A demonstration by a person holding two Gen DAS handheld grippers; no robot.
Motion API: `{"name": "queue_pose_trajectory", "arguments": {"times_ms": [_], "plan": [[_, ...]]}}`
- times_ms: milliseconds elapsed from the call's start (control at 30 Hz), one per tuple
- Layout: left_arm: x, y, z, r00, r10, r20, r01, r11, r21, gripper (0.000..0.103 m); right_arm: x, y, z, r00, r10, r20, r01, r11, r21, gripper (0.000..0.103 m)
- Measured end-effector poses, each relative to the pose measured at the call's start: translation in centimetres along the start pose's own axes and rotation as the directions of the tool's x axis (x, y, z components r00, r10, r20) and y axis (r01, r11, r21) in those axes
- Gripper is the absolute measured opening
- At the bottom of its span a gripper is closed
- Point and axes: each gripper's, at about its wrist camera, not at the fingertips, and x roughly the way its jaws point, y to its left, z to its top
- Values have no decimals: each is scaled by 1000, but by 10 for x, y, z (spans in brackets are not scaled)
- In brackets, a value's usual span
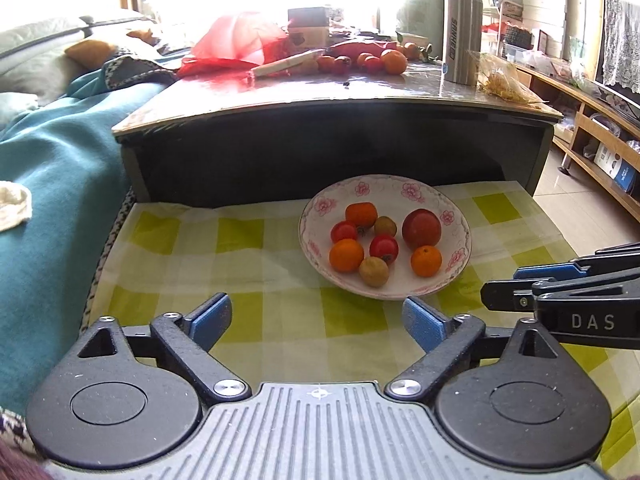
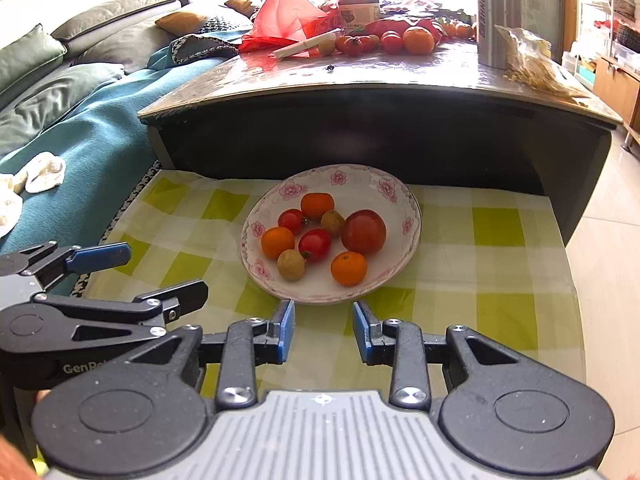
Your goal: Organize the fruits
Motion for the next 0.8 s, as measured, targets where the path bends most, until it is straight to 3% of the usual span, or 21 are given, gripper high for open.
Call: {"name": "queue_pose_trajectory", "arguments": {"times_ms": [67, 400, 567, 800], "plan": [[-4, 0, -4, 1000, 19, 5, -19, 1000, -1, 103, -4, 2, -4, 1000, 2, 0, -2, 1000, 5, 35], [-24, -5, -23, 997, 76, 13, -76, 997, 16, 103, -23, 11, -26, 1000, -6, 5, 6, 1000, 10, 35], [-31, 2, -30, 999, 46, -9, -47, 997, -63, 103, -33, 12, -37, 1000, -9, 0, 9, 999, 32, 35], [-42, 0, -45, 998, 55, -36, -58, 994, -88, 103, -42, 19, -54, 1000, -2, -13, 3, 999, 36, 36]]}}
